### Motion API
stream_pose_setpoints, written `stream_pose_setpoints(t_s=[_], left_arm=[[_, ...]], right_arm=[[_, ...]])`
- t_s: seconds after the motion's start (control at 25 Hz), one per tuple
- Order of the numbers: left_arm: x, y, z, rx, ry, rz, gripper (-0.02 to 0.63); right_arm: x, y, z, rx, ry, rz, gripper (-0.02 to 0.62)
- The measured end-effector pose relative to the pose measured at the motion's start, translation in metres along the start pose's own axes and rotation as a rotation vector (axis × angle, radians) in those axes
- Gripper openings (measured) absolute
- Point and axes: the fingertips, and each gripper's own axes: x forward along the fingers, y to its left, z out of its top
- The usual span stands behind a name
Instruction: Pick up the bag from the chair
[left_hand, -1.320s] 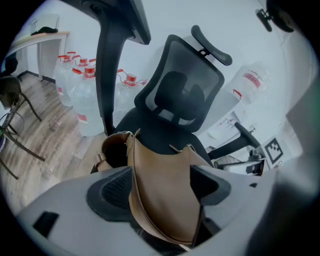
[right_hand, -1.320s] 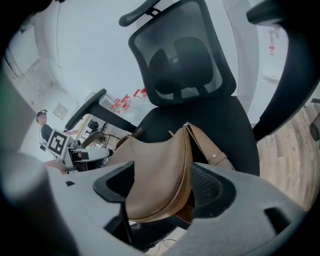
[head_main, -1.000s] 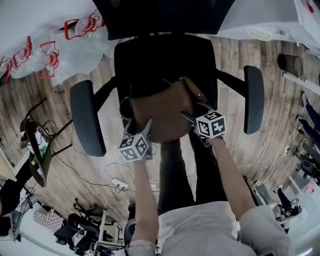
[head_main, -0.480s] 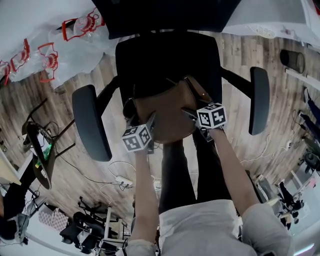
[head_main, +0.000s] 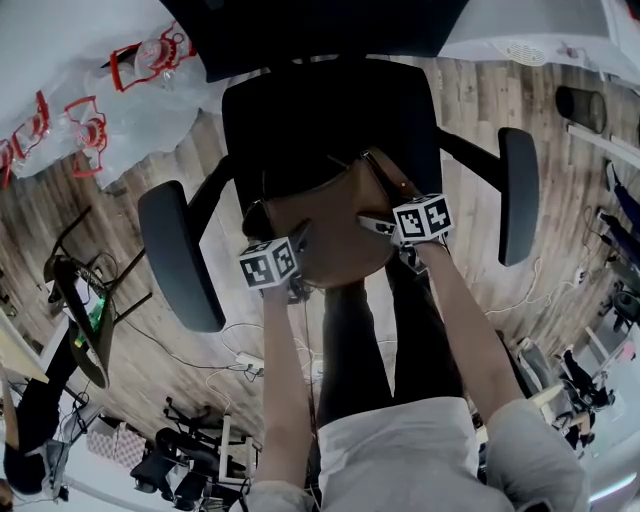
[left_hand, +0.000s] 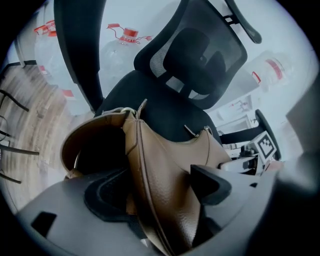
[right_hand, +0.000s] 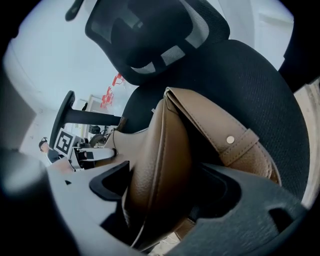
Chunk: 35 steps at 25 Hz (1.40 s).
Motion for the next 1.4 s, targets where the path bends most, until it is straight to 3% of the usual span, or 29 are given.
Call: stream_pose_setpoints(t_s=[0.32, 0.76, 1.16, 1.4], left_arm=[[0.0, 0.003, 0.0, 0.0, -0.023, 0.018, 0.353], [-0.019, -0.003, 0.009, 0.022, -0.162, 0.018, 0.307], [-0.041, -0.014, 0.0, -0.005, -0.281, 0.069, 0.251], [-0.057, -0.028, -0.006, -0.007, -0.338, 0.07, 0.212]], right_arm=[[-0.001, 0.002, 0.002, -0.021, -0.044, -0.013, 0.395], [-0.014, 0.024, 0.0, -0.121, -0.132, -0.019, 0.279], [-0.033, 0.046, -0.009, -0.263, -0.19, -0.022, 0.238], [-0.051, 0.054, -0.017, -0.264, -0.223, -0.024, 0.224]])
